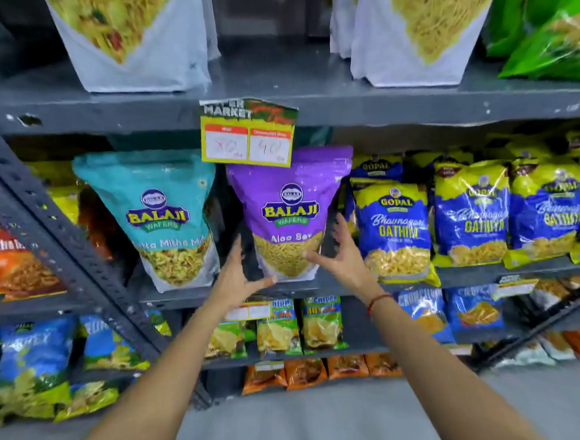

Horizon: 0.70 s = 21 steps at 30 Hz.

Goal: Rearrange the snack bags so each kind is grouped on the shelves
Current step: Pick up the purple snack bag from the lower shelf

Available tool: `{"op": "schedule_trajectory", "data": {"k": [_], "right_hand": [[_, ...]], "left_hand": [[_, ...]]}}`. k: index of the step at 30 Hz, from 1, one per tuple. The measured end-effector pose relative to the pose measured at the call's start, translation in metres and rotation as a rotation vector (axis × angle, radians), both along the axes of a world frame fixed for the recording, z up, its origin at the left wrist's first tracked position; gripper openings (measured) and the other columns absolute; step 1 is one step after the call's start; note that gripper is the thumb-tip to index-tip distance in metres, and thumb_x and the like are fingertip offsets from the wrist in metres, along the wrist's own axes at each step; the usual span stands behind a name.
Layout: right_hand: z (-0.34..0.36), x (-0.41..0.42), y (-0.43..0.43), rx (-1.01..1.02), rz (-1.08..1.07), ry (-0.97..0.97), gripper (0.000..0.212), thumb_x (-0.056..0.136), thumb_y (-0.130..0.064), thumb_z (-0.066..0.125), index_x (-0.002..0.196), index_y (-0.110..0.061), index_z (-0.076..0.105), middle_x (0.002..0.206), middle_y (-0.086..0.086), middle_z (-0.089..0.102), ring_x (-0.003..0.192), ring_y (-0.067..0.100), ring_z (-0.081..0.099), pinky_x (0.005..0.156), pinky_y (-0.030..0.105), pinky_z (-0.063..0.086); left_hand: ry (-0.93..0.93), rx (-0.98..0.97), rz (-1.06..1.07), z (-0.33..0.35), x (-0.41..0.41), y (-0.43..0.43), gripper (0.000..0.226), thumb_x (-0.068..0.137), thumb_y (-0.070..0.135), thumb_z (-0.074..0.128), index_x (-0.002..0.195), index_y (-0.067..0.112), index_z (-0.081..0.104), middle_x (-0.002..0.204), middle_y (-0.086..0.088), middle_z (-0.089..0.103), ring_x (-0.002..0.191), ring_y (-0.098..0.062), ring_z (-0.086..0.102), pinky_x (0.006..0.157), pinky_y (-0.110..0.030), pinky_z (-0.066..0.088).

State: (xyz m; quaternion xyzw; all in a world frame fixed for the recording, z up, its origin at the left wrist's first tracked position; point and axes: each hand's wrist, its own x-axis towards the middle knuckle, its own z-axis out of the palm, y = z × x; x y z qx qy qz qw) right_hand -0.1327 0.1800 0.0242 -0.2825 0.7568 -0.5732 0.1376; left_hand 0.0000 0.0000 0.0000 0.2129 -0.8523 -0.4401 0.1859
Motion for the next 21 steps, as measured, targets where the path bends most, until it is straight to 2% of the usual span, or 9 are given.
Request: {"op": "schedule_trajectory", "data": {"k": [2,5,6,7,10,14,21], "right_hand": [[0.007,-0.017,-0.011,0.041,0.117,-0.053,0.114,0.068,-0.023,0.084,0.151,-0.019,0.005,0.160,0.006,0.021,0.146,0.021,0.022,0.117,0.039,0.025],[-0.007,-0.031,-0.018,0.124,0.153,0.023,0.115,0.051,-0.034,0.090,0.145,-0.022,0.024,0.144,0.005,0.048,0.133,0.024,0.045,0.111,0.050,0.038],[-0.037,-0.022,-0.014,0.236,0.147,-0.062,0.111,0.048,-0.035,0.089,0.141,-0.020,0.031,0.137,0.006,0.054,0.127,0.025,0.051,0.107,0.052,0.043],[-0.066,-0.012,-0.007,0.228,0.141,-0.087,0.104,0.050,-0.031,0.090,0.137,-0.017,0.036,0.131,0.008,0.058,0.122,0.027,0.054,0.104,0.052,0.045],[-0.064,-0.003,-0.005,0.208,0.050,-0.076,0.089,0.057,-0.014,0.090,0.132,-0.009,0.043,0.128,0.013,0.061,0.116,0.027,0.057,0.101,0.048,0.047],[-0.058,0.002,-0.002,0.190,0.035,-0.039,0.083,0.056,-0.014,0.091,0.126,-0.008,0.047,0.124,0.012,0.063,0.111,0.024,0.058,0.096,0.038,0.050],[-0.052,0.041,0.033,0.090,0.021,-0.028,0.084,0.052,-0.016,0.092,0.124,-0.013,0.048,0.119,0.004,0.065,0.109,0.018,0.062,0.094,0.037,0.053]], "left_hand": [[0.006,0.015,-0.027,0.011,-0.017,-0.012,0.117,0.060,0.021,0.085,0.146,0.012,0.006,0.154,-0.009,0.022,0.138,-0.024,0.029,0.107,-0.034,0.029],[-0.034,-0.012,-0.017,0.023,-0.022,-0.011,0.108,0.057,0.019,0.087,0.143,0.013,0.023,0.140,-0.003,0.042,0.129,-0.019,0.039,0.103,-0.032,0.034],[-0.151,0.023,-0.027,-0.007,-0.020,-0.006,0.103,0.056,0.021,0.088,0.140,0.014,0.029,0.136,-0.004,0.048,0.126,-0.019,0.044,0.099,-0.031,0.036],[-0.210,0.059,-0.036,-0.030,-0.011,0.005,0.097,0.055,0.021,0.088,0.137,0.014,0.035,0.134,-0.006,0.052,0.124,-0.021,0.047,0.096,-0.030,0.038],[-0.174,0.093,0.020,-0.034,-0.008,0.011,0.087,0.057,0.019,0.086,0.131,0.012,0.041,0.132,-0.011,0.055,0.122,-0.025,0.050,0.094,-0.032,0.039],[-0.159,0.070,0.002,-0.027,-0.008,0.014,0.085,0.057,0.021,0.087,0.128,0.010,0.042,0.130,-0.013,0.056,0.120,-0.027,0.051,0.096,-0.039,0.043],[-0.152,-0.010,-0.108,-0.008,0.030,0.033,0.086,0.050,0.040,0.086,0.123,0.015,0.048,0.122,-0.008,0.064,0.109,-0.022,0.060,0.090,-0.036,0.049]]}}
